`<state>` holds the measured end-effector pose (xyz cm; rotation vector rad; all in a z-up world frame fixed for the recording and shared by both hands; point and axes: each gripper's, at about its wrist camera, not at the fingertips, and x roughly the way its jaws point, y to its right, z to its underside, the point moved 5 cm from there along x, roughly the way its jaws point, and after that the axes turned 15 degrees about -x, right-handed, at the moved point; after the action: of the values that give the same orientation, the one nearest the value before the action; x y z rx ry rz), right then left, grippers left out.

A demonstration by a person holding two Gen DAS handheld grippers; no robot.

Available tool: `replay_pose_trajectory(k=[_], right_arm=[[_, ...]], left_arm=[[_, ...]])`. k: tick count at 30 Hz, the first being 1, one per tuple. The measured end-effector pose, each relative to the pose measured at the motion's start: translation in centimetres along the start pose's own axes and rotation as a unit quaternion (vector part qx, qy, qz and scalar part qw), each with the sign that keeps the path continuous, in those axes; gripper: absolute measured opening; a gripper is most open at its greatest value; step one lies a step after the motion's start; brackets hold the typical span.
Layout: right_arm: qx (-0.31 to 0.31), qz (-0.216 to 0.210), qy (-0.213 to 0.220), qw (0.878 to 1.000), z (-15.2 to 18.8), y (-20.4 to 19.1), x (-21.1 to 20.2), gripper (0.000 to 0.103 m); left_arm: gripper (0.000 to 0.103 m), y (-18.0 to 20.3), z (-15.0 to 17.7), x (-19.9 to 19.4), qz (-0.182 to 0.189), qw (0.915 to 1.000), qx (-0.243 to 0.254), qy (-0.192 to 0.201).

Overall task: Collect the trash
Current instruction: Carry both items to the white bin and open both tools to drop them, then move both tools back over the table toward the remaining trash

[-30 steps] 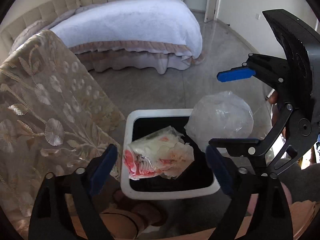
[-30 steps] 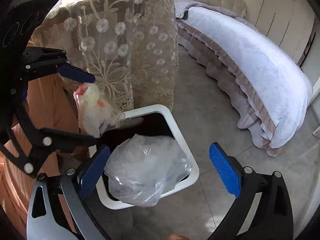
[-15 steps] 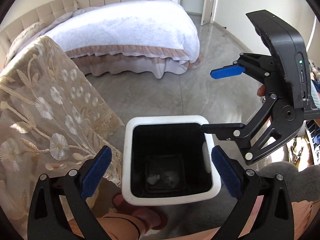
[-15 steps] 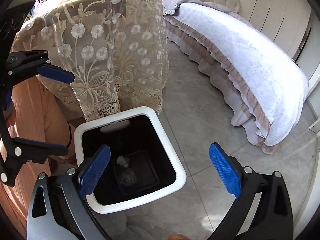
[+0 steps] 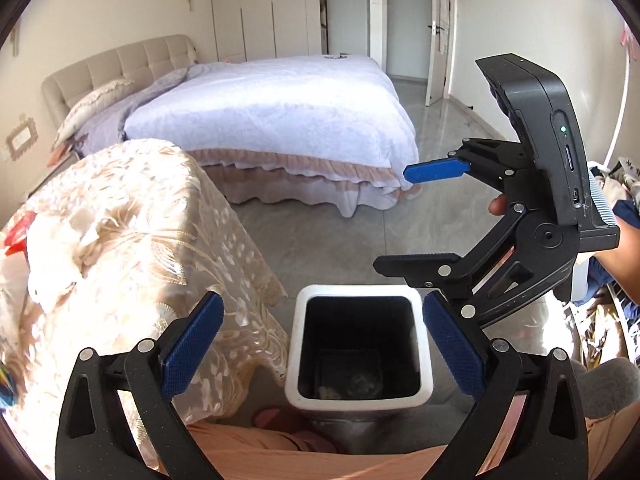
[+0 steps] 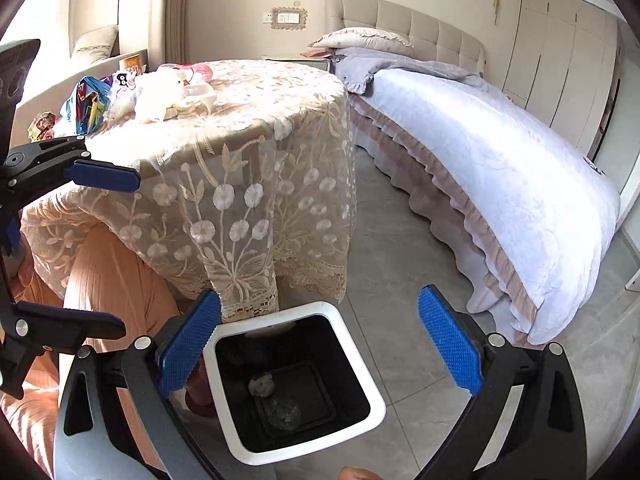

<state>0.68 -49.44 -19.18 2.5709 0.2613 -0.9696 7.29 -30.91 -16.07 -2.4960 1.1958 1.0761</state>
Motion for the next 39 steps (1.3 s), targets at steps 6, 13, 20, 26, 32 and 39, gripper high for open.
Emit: replay_pose_trajectory(k=[6,13,20,26,32,39], right_arm=[[-0.005,0.014,0.018,1.0,-1.7,-0.9,-1.6,0.098],[-0.009,0.014,0.029,0.999,-2.7,-1.4,-2.6,0.098],[-0.014,0.022,0.038,0.999,-4.4,-1.6,-2.9,0.098],[-0.024,0.016,0.052,0.998,-7.2,-2.0,-2.5,0.098],[-0.042,-0.009,0.076,0.996,-11.7,-3.0,-0.9,0.098],[-0.074,-0.049,0.1,0.991,-16.5,-5.4,1.8,0.098]], left_arm=[[0.098,0.0,-0.9,-2.1,-0.005,0.9995,0.012,0.029],[0.098,-0.8,-1.6,-3.2,-0.016,0.9986,0.002,0.051],[0.098,-2.2,-2.6,-4.3,-0.03,0.9967,-0.012,0.074],[0.098,-4.9,-4.2,-5.3,-0.061,0.9933,-0.032,0.093],[0.098,-8.7,-5.7,-7.1,-0.111,0.9847,-0.064,0.119],[0.098,-14.7,-5.6,-9.2,-0.166,0.9697,-0.127,0.127]])
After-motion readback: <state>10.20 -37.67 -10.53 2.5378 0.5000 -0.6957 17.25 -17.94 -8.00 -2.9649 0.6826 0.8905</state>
